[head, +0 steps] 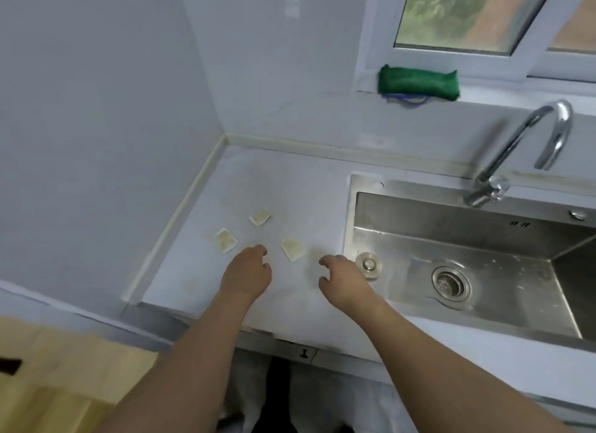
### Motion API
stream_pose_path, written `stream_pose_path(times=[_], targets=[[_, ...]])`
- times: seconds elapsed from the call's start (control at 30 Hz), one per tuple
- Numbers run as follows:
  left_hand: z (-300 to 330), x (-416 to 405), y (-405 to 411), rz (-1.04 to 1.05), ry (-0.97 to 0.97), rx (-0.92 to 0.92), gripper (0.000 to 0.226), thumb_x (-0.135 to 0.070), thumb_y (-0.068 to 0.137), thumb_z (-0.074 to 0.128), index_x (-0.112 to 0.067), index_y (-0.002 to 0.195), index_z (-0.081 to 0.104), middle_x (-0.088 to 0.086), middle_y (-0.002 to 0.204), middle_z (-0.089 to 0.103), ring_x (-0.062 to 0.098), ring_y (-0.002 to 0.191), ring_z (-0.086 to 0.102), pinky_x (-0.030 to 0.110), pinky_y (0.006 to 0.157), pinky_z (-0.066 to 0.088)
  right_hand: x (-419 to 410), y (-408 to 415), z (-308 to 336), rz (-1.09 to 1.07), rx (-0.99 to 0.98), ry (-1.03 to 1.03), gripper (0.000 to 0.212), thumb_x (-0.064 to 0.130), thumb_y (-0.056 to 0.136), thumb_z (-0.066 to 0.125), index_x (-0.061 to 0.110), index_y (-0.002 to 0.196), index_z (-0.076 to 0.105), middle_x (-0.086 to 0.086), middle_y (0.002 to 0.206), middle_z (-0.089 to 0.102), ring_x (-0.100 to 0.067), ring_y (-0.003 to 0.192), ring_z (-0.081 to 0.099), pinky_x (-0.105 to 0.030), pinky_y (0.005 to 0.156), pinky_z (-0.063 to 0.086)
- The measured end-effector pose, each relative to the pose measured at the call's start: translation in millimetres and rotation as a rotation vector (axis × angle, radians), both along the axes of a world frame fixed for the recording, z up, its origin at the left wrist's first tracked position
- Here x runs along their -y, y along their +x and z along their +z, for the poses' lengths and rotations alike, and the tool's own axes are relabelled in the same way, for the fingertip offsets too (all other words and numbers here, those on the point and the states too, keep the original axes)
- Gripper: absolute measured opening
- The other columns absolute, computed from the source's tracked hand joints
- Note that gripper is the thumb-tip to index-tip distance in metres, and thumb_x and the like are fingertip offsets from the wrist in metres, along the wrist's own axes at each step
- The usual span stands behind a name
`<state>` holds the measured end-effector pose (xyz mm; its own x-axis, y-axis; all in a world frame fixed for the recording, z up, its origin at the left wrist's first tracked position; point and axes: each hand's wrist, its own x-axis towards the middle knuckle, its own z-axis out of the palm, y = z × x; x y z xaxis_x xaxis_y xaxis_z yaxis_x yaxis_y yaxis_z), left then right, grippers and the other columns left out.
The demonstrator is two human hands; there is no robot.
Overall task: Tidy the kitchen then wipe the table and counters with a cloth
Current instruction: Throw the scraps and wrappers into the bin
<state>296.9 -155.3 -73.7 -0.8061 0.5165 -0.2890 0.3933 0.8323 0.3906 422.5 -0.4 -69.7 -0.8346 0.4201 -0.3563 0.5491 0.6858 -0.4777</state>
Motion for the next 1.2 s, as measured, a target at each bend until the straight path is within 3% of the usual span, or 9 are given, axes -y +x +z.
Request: stream_pose_path(times=[0.2, 0.37, 0.53, 0.83, 0.93, 1.07, 1.2], targets=[[-22.2, 3.2, -89.2, 0.023, -0.036, -0.017, 0.032, -0.016, 0.095, 0.047, -0.010, 0.124, 0.057, 0.011, 0.122, 0.060, 0.029, 0.111, 0.056, 0.035, 0.089, 0.046, -2.4, -89.5, -17.4, -0.042, 0.062, 0.099, 0.040, 0.021, 0.094, 0.047, 0.014, 0.133, 0.051, -0.007, 0.128, 0.054, -0.028, 0.118, 0.051, -0.034, 0.098, 0.041], [-47.3, -10.2, -113.6, -0.178, -0.185, -0.089, 0.023, -0.016, 0.094, 0.045, -0.011, 0.112, 0.058, 0.008, 0.114, 0.059, 0.025, 0.103, 0.057, 0.034, 0.082, 0.045, -1.8, -132.9, -44.1, -0.061, 0.157, 0.204, 0.031, 0.021, 0.093, 0.048, 0.012, 0.121, 0.057, -0.008, 0.119, 0.058, -0.028, 0.108, 0.055, -0.034, 0.089, 0.042], [-55.8, -13.3, -116.7, -0.307, -0.342, -0.192, 0.023, -0.022, 0.093, 0.046, -0.015, 0.113, 0.053, 0.006, 0.118, 0.058, 0.025, 0.110, 0.053, 0.035, 0.090, 0.039, 5.3, -149.6, -61.1, -0.080, 0.195, 0.287, 0.024, 0.017, 0.092, 0.043, 0.010, 0.112, 0.056, -0.008, 0.112, 0.059, -0.028, 0.103, 0.056, -0.033, 0.081, 0.040], [-48.9, -13.7, -134.9, -0.235, -0.246, -0.131, 0.019, -0.019, 0.089, 0.045, -0.016, 0.103, 0.058, 0.006, 0.109, 0.060, 0.026, 0.102, 0.054, 0.034, 0.083, 0.039, 5.1, -161.4, -69.9, -0.096, 0.216, 0.345, 0.022, 0.019, 0.092, 0.046, 0.011, 0.110, 0.056, -0.007, 0.112, 0.056, -0.025, 0.102, 0.053, -0.031, 0.083, 0.038], [-42.4, -3.1, -156.5, -0.225, -0.292, -0.174, 0.023, -0.022, 0.089, 0.046, -0.017, 0.107, 0.059, 0.006, 0.112, 0.056, 0.026, 0.106, 0.050, 0.036, 0.087, 0.036, 2.8, -165.0, -66.9, 0.001, 0.185, 0.310, 0.019, 0.019, 0.092, 0.047, 0.013, 0.105, 0.059, -0.006, 0.106, 0.060, -0.024, 0.097, 0.054, -0.030, 0.078, 0.038], [-42.2, 11.7, -184.0, -0.365, -0.445, -0.191, 0.028, -0.024, 0.089, 0.048, -0.018, 0.114, 0.059, 0.006, 0.121, 0.050, 0.028, 0.114, 0.043, 0.039, 0.094, 0.032, -5.3, -180.2, -56.2, 0.107, 0.035, 0.292, 0.017, 0.025, 0.094, 0.049, 0.016, 0.104, 0.060, -0.002, 0.102, 0.060, -0.022, 0.093, 0.051, -0.030, 0.076, 0.036], [-49.7, 21.1, -194.1, -0.497, -0.438, -0.199, 0.030, -0.022, 0.087, 0.052, -0.020, 0.118, 0.053, 0.004, 0.125, 0.046, 0.026, 0.115, 0.041, 0.038, 0.095, 0.029, -12.7, -214.4, -49.5, 0.171, -0.032, 0.326, 0.016, 0.022, 0.095, 0.049, 0.016, 0.106, 0.060, -0.002, 0.109, 0.059, -0.022, 0.101, 0.049, -0.030, 0.084, 0.037]])
